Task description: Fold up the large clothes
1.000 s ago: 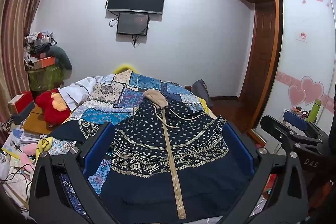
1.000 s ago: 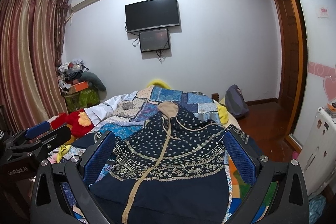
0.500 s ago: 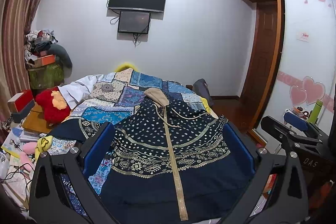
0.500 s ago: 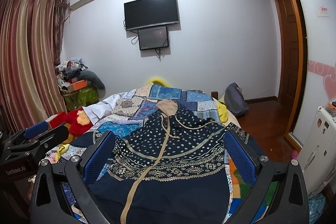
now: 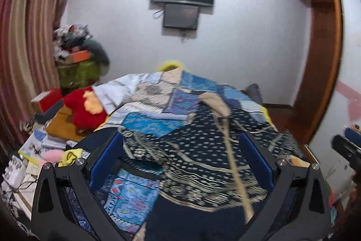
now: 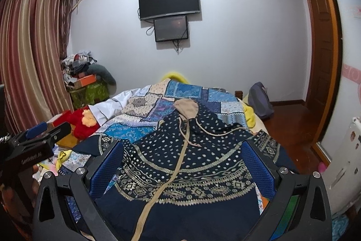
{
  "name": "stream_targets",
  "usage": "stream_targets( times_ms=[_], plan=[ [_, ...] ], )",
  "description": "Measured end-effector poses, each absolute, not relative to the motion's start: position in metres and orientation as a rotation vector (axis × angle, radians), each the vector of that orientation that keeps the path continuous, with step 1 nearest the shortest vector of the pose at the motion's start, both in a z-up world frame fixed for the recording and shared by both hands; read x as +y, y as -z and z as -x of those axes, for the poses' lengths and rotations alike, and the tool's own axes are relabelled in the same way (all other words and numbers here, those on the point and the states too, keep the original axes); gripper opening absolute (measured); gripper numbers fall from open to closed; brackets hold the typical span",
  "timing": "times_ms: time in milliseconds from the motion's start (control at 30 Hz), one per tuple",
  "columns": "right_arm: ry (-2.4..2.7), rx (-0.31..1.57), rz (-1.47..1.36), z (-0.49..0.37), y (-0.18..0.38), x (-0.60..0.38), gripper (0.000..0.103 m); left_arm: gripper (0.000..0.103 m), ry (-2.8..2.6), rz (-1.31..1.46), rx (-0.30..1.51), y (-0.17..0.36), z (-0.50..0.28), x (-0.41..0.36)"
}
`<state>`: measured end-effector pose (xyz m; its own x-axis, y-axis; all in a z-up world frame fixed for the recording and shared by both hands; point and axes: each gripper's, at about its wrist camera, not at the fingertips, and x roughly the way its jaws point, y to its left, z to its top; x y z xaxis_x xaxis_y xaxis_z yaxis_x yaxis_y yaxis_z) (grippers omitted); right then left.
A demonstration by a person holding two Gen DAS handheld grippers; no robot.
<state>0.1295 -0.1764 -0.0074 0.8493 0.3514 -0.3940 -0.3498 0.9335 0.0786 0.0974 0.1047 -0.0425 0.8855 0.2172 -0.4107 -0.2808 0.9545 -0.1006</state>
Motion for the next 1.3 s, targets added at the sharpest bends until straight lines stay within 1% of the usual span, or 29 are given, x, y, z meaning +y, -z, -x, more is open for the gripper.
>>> stream_targets(
  times_ms=[133, 300, 467, 633, 767, 967, 1000, 1033, 1067, 1100, 1167, 1200, 1233, 1300],
  plan=[
    [-0.366, 0.429, 0.035, -0.164, 0.018, -0.157, 0.103, 0.103, -0.341, 0.181, 0.474, 0.067, -0.129, 0.151],
    [-0.379, 0.498, 0.083, -0.224, 0.043, -0.131, 0.103, 0.103, -0.398, 0.261, 0.641, 0.118, -0.172, 0.218],
    [-0.408, 0.576, 0.091, -0.282, 0.074, -0.107, 0.103, 0.103, -0.368, 0.436, 0.825, 0.177, -0.206, 0.280],
    [-0.438, 0.670, 0.141, -0.334, 0.103, -0.082, 0.103, 0.103, -0.296, 0.622, 0.955, 0.225, -0.223, 0.313],
    [-0.461, 0.738, 0.219, -0.369, 0.129, -0.062, 0.103, 0.103, -0.274, 0.756, 0.974, 0.250, -0.232, 0.336],
    [-0.546, 0.868, 0.240, -0.402, 0.168, -0.037, 0.103, 0.103, -0.242, 0.873, 0.905, 0.254, -0.239, 0.361],
    [-0.556, 0.889, 0.233, -0.406, 0.173, -0.034, 0.103, 0.101, -0.240, 0.892, 0.883, 0.254, -0.239, 0.367],
    [-0.566, 0.906, 0.222, -0.408, 0.177, -0.032, 0.103, 0.094, -0.255, 0.897, 0.871, 0.255, -0.243, 0.375],
    [-0.581, 0.926, 0.203, -0.410, 0.182, -0.030, 0.103, 0.083, -0.280, 0.898, 0.886, 0.258, -0.246, 0.380],
    [-0.590, 0.937, 0.191, -0.412, 0.185, -0.029, 0.103, 0.077, -0.300, 0.916, 0.898, 0.261, -0.249, 0.385],
    [-0.601, 0.956, 0.174, -0.415, 0.189, -0.027, 0.103, 0.076, -0.300, 0.967, 0.878, 0.264, -0.253, 0.394],
    [-0.605, 0.962, 0.171, -0.416, 0.190, -0.027, 0.103, 0.065, -0.307, 0.958, 0.876, 0.263, -0.258, 0.396],
    [-0.608, 0.963, 0.168, -0.415, 0.190, -0.027, 0.103, 0.057, -0.342, 0.925, 0.888, 0.261, -0.262, 0.398],
    [-0.605, 0.953, 0.168, -0.414, 0.188, -0.030, 0.103, 0.023, -0.427, 0.825, 0.929, 0.257, -0.271, 0.395]
  ],
)
